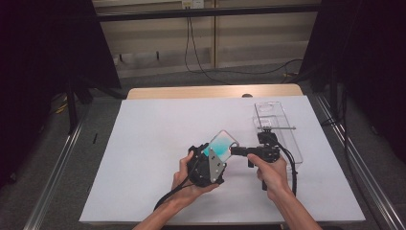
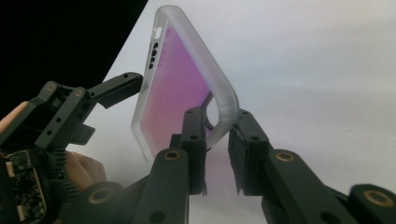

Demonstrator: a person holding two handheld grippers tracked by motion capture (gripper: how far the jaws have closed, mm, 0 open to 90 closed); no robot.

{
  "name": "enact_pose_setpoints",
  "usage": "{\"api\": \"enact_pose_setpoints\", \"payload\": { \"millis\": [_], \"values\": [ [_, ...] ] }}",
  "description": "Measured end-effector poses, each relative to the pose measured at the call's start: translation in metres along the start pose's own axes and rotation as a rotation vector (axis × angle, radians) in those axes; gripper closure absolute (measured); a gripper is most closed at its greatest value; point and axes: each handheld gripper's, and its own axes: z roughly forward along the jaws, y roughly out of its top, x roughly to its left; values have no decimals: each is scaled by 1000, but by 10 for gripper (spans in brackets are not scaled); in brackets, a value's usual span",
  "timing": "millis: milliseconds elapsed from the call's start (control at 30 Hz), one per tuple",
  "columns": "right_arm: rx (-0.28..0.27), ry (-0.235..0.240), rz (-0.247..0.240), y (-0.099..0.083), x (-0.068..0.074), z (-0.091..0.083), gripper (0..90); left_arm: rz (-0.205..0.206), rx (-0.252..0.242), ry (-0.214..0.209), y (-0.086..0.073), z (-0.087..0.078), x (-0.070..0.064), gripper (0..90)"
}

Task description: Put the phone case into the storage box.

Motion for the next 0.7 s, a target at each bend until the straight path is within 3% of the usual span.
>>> {"api": "enact_pose_setpoints", "payload": {
  "millis": [233, 267, 367, 500, 700],
  "values": [
    [-26, 48, 26, 0, 5, -2, 827, -10, -5, 26, 0, 3, 5, 165],
    [-43, 44, 0, 0, 10, -4, 827, -22, -11, 17, 0, 3, 7, 162],
    [-60, 41, -5, 1, 13, -5, 828, -34, -19, 22, 0, 4, 8, 155],
    [-73, 49, -15, 2, 13, -5, 836, -109, -14, -36, 1, 6, 15, 135],
    [-84, 40, -40, 3, 11, -5, 837, -141, -26, -68, -1, 8, 23, 68]
  ]
}}
